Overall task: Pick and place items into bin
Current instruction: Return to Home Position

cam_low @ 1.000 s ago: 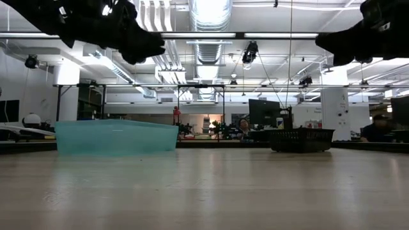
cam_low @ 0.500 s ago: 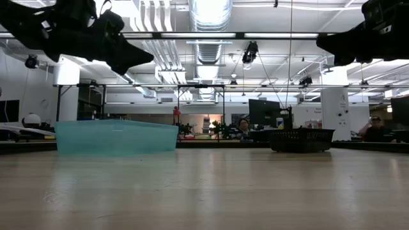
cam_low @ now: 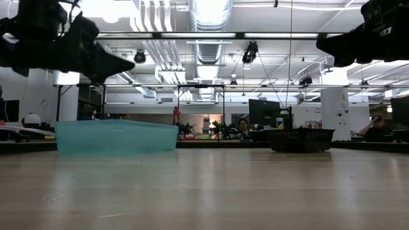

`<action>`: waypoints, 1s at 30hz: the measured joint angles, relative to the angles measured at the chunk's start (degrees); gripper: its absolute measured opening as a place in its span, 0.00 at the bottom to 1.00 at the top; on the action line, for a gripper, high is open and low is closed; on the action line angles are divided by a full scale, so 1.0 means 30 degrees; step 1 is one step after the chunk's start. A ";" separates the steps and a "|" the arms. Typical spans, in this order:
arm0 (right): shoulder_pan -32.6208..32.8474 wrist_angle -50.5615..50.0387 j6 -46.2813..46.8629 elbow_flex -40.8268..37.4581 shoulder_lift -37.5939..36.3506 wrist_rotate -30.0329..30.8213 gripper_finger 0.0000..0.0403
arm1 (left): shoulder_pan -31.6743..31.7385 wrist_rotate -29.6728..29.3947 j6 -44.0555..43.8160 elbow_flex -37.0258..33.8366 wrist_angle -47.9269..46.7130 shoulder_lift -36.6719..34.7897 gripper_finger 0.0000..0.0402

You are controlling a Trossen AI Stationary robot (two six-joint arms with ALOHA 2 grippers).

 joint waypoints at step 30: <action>-0.0015 -0.0631 0.1699 -0.0007 0.0095 0.2011 0.02 | -0.5213 -0.3438 -0.0908 -0.2065 -0.9639 -1.1365 0.00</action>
